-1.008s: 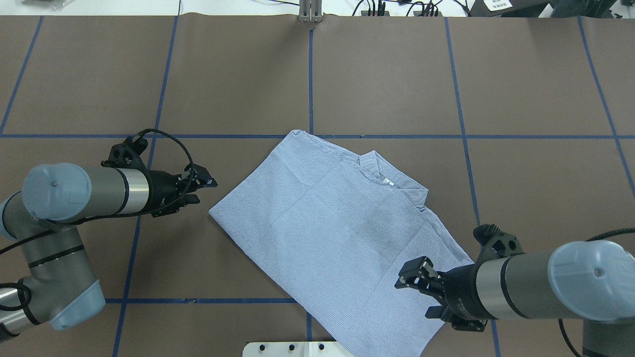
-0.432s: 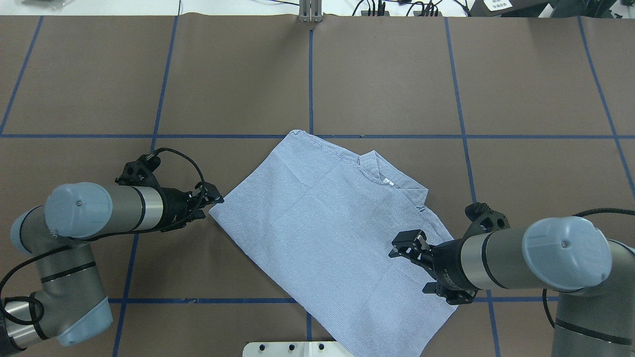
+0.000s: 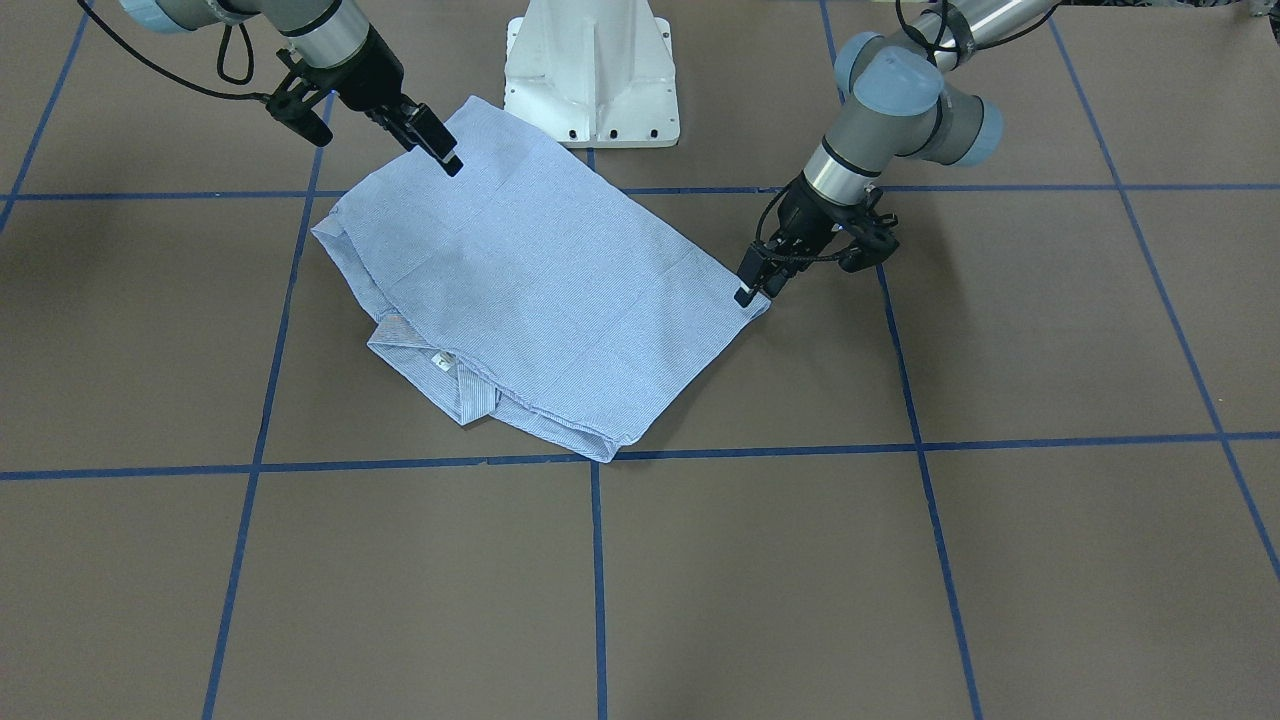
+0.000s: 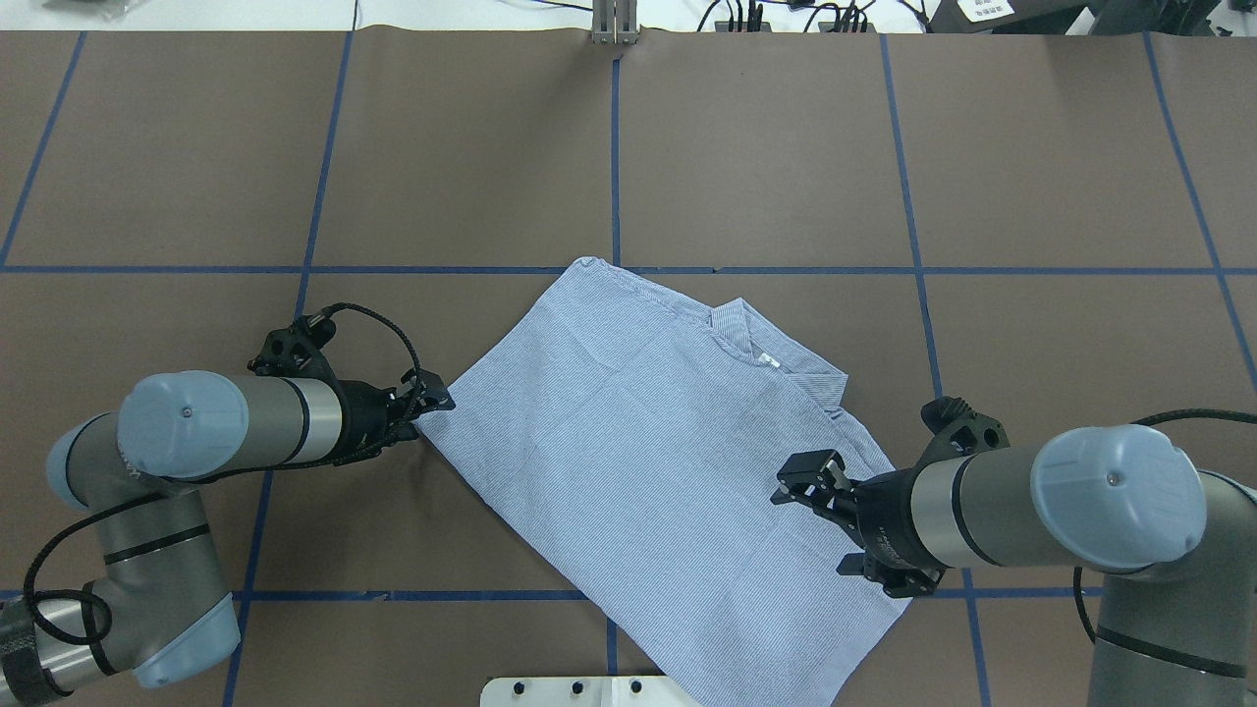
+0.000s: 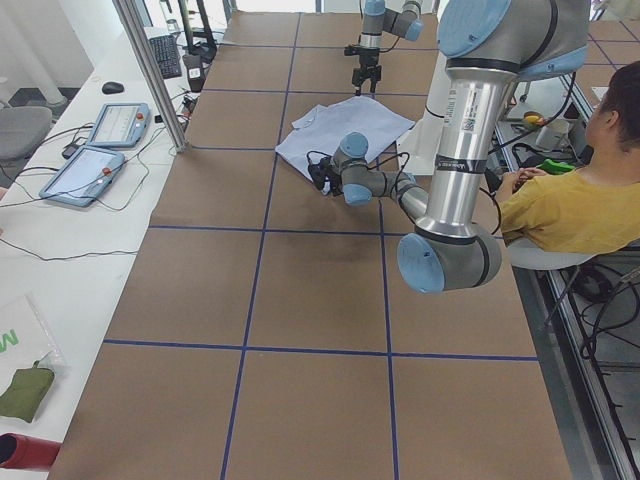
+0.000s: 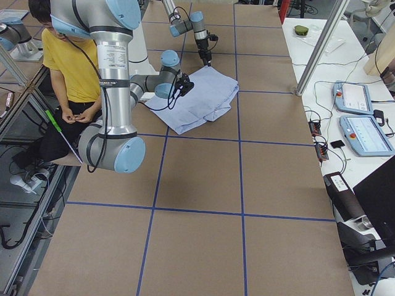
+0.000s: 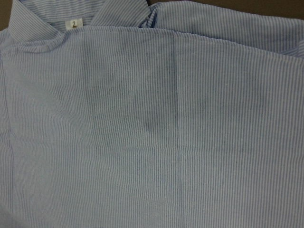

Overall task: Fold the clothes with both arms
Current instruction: 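Grasp the opposite shirt edge with the left gripper while the right gripper holds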

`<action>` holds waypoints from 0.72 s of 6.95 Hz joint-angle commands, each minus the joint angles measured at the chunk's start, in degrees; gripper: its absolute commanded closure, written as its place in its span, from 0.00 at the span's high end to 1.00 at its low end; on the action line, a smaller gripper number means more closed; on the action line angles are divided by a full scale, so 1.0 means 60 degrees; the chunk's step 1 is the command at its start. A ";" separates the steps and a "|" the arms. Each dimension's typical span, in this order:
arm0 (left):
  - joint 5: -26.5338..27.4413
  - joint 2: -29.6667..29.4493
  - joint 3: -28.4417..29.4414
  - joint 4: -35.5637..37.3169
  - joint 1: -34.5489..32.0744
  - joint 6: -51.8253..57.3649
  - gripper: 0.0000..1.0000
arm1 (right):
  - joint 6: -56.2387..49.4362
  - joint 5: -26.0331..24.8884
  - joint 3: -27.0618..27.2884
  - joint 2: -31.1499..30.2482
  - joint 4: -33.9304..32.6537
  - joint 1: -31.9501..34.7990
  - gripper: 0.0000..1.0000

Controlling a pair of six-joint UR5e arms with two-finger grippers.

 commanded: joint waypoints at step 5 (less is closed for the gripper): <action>0.0484 0.0052 0.0026 0.0009 -0.0035 -0.0294 0.00 | 0.0000 -0.0055 -0.0261 0.0177 0.0015 -0.0008 1.00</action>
